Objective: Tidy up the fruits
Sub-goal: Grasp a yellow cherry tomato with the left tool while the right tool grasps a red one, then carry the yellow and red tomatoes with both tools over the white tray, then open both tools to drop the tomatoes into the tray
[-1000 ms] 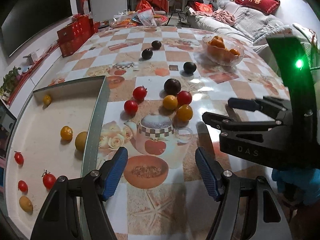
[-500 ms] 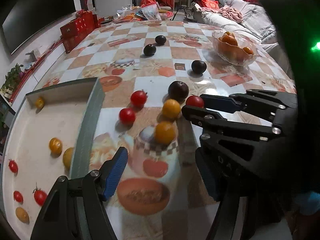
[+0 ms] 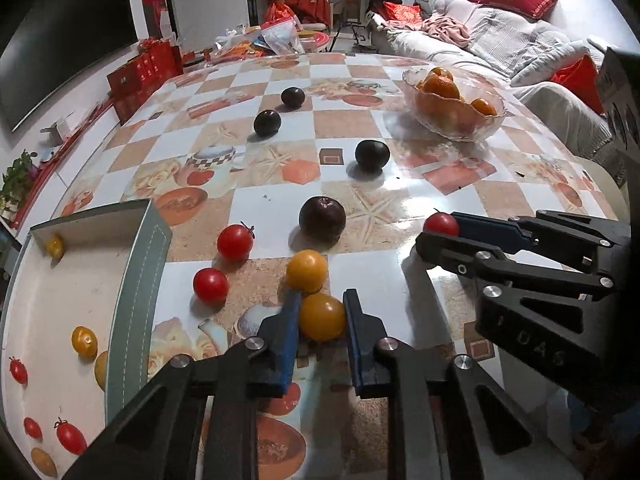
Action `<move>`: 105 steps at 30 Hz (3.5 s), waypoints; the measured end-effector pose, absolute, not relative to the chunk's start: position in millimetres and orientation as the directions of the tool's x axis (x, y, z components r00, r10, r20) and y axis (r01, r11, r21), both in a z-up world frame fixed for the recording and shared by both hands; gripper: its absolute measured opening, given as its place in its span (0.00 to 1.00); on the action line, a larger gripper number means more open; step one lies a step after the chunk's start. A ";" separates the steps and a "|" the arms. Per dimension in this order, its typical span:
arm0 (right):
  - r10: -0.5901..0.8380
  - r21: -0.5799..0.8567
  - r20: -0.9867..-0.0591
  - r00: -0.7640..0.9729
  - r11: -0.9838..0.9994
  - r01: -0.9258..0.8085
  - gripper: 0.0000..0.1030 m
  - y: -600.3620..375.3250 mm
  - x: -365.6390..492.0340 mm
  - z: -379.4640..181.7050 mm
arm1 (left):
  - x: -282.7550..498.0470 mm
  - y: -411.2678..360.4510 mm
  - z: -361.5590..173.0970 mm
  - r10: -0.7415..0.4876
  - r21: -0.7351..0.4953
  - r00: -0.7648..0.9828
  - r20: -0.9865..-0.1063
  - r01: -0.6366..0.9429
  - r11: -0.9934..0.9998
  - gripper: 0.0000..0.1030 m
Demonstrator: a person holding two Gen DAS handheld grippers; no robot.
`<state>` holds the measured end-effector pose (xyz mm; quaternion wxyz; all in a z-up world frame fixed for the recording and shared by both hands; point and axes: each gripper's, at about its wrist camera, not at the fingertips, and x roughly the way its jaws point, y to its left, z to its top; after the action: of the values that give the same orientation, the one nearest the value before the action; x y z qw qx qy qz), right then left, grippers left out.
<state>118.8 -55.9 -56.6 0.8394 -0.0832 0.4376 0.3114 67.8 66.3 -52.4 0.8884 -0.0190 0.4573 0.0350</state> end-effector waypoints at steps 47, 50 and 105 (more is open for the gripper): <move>0.534 0.144 -0.796 0.284 0.623 -0.769 0.27 125.6 28.1 6.1 | -25.7 252.6 4.1 0.160 -0.004 0.589 -0.792 -0.267 0.964 0.22; 0.531 0.155 -0.804 0.268 0.621 -0.768 0.27 139.8 32.3 1.0 | -20.2 265.0 -1.8 0.163 -0.006 0.571 -0.805 -0.283 0.959 0.22; 0.443 0.156 -0.862 0.248 0.696 -0.701 1.00 132.4 42.3 -5.3 | -35.0 262.2 -20.7 0.136 0.009 0.478 -0.868 -0.257 0.966 1.00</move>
<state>42.3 132.4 -5.3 0.7790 -0.1315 0.4910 0.3672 -35.0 262.2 -20.7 0.8574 -0.0611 0.4980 0.1146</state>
